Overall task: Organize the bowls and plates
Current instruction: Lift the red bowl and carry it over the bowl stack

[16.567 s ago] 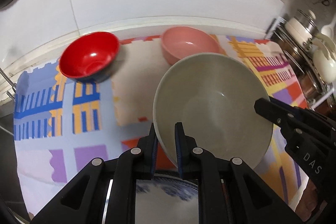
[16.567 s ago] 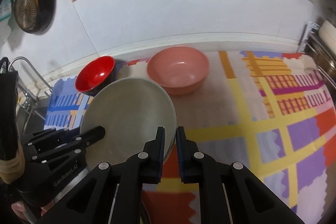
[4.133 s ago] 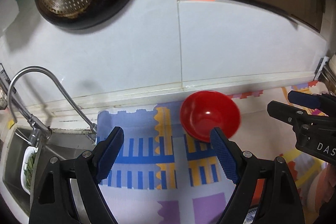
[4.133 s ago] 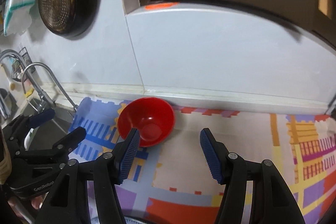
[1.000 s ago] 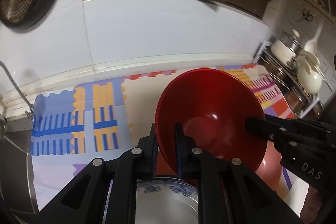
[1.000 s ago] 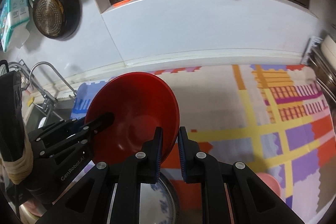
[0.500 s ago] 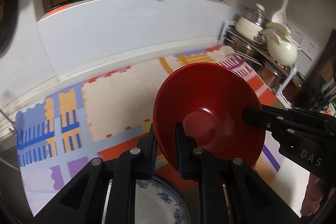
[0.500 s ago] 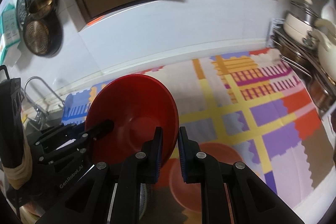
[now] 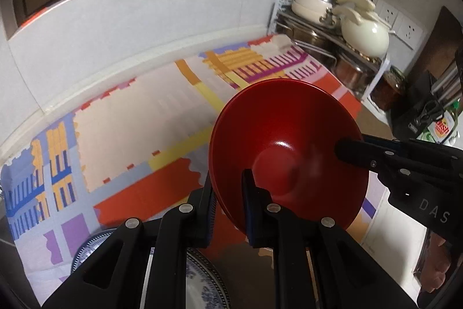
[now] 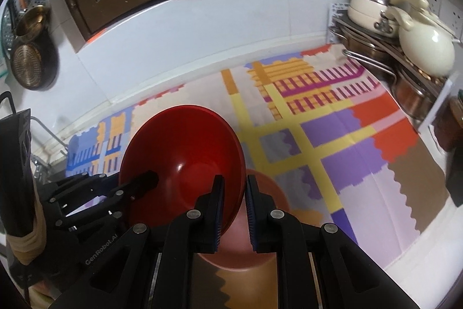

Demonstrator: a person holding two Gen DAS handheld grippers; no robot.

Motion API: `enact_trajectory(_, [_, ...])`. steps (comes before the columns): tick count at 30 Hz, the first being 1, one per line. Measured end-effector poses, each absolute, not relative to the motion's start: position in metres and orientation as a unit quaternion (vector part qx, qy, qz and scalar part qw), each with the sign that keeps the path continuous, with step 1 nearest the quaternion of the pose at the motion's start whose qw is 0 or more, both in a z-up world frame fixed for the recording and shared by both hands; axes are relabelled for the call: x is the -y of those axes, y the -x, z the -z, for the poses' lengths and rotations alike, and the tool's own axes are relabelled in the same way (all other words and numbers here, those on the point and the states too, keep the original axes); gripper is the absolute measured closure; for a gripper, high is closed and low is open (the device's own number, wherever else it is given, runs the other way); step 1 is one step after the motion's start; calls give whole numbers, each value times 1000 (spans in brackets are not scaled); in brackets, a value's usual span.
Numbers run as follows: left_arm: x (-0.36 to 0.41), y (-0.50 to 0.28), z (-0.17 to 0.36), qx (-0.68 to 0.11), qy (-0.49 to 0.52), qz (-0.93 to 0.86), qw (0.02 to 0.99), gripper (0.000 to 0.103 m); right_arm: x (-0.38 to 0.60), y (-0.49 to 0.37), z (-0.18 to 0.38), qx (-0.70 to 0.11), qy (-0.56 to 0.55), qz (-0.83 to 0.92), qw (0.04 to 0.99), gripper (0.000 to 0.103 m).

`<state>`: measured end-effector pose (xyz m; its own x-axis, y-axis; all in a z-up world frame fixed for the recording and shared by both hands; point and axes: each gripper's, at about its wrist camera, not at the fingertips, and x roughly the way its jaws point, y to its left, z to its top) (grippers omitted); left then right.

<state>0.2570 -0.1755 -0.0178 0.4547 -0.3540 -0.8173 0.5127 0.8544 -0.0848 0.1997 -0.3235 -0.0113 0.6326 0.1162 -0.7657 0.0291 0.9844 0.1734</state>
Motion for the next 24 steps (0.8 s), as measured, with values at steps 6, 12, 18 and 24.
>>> enact_trajectory(6, [187,-254,35,-475,-99,256,836,86,336,-197,27,-447,-91,-16,890,87])
enact_trajectory(12, [195,-253,49,-489,-110,254,827,86,343,-196,41,-463,-98,-14,881,87])
enact_trajectory(18, [199,-254,61,-504,-114,249,819,86,349,-197,56,-480,-109,-15,870,87])
enact_trajectory(24, [202,-254,71,-514,-118,243,814,86,351,-198,70,-497,-113,-18,860,87])
